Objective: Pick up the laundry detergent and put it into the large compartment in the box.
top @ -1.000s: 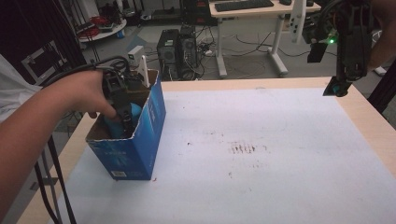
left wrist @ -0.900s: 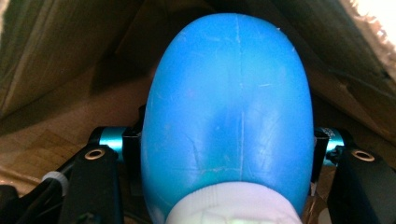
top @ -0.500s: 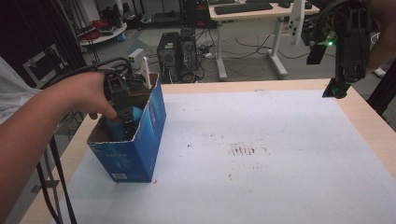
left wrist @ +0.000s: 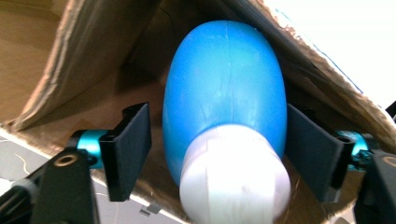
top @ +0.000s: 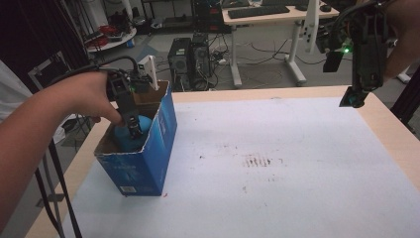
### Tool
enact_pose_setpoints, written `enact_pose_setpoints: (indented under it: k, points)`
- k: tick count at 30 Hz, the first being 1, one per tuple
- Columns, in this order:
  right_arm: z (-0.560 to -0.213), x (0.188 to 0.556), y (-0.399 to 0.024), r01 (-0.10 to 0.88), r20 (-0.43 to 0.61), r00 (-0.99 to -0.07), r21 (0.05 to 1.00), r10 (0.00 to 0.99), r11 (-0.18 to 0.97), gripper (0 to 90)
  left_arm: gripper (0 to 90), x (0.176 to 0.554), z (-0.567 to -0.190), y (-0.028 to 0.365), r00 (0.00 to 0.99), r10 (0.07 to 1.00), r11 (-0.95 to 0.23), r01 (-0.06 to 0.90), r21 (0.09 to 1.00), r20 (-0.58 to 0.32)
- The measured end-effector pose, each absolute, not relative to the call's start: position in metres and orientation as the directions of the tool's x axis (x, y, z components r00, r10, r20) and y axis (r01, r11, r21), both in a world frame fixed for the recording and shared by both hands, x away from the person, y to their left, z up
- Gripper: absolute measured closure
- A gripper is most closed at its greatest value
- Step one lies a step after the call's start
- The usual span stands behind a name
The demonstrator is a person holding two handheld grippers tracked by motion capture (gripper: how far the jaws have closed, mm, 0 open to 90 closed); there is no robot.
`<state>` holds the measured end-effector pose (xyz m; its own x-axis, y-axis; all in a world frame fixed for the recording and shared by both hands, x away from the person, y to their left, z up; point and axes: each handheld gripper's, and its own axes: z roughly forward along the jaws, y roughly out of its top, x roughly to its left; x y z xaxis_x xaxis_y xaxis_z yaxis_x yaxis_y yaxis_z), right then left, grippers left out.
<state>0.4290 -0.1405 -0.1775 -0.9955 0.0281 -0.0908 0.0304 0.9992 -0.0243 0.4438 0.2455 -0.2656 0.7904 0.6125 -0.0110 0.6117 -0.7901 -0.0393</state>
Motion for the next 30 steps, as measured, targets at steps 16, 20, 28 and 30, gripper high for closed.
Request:
enact_pose_setpoints:
  k: [16,20,28,30]
  points:
    - [-0.179,0.431,-0.138,0.025,-0.083,-0.996,-0.026,0.023,0.999,2.0,17.3,0.438,-0.238,0.246,0.811,0.585,-0.81,0.586,-0.037,0.019]
    - [-0.18,0.432,-0.137,0.016,-0.079,-0.997,-0.029,0.013,0.999,2.0,16.2,0.435,-0.23,0.242,0.821,0.57,-0.82,0.571,-0.029,0.042]
    - [-0.183,0.432,-0.134,0.014,-0.072,-0.997,-0.032,0.012,0.999,2.0,12.8,0.428,-0.212,0.229,0.851,0.522,-0.851,0.524,-0.021,0.06]
    - [-0.183,0.432,-0.133,0.012,-0.071,-0.997,-0.031,0.01,0.999,2.0,8.6,0.426,-0.208,0.225,0.856,0.51,-0.858,0.513,-0.021,0.08]
